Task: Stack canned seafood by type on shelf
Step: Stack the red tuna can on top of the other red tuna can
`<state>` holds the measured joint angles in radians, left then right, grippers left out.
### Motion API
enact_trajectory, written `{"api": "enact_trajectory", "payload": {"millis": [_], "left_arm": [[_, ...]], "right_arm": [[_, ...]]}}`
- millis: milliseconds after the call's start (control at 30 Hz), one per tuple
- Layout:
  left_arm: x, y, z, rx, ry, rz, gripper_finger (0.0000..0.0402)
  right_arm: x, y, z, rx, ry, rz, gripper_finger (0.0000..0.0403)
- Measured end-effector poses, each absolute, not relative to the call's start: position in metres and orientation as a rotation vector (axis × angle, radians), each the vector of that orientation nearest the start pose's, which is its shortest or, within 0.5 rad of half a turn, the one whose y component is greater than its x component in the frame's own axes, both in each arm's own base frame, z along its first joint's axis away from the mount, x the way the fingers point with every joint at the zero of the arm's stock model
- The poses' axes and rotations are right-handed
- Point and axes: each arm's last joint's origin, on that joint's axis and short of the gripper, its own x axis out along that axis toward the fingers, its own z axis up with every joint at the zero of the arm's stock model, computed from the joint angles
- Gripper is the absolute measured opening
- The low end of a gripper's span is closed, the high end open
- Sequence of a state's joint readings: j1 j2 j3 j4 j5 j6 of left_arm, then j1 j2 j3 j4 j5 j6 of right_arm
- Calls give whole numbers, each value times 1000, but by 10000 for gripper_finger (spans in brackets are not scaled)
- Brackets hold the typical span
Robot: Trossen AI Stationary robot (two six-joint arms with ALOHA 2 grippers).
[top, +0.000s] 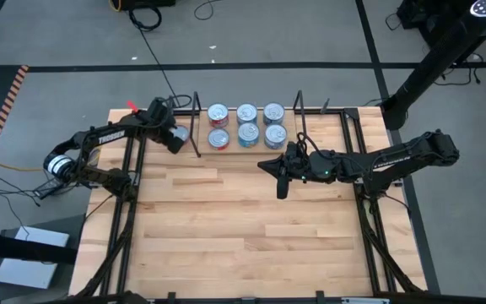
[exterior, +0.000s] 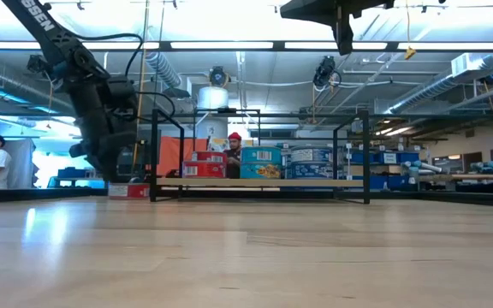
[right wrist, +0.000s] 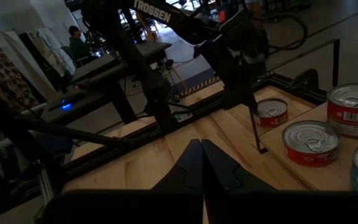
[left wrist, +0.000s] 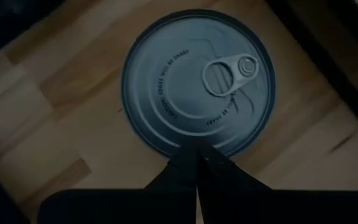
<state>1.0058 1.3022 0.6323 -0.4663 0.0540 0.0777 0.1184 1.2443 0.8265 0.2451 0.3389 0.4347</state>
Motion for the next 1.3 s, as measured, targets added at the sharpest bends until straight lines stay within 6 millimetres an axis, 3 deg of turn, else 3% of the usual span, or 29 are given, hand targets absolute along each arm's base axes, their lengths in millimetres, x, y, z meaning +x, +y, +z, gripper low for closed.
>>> {"api": "enact_trajectory", "payload": {"millis": [200,467,1033,1300], "left_arm": [[119,178,163,-465,1129,706,0],[116,160,158,-550,1292,617,0],[132,149,165,-508,1233,527,0],[127,151,195,-544,1021,673,0]], "right_arm": [[276,23,293,393,118,-253,2],[276,23,293,392,119,-253,2],[276,23,293,393,118,-252,2],[276,23,293,393,118,-252,2]]}}
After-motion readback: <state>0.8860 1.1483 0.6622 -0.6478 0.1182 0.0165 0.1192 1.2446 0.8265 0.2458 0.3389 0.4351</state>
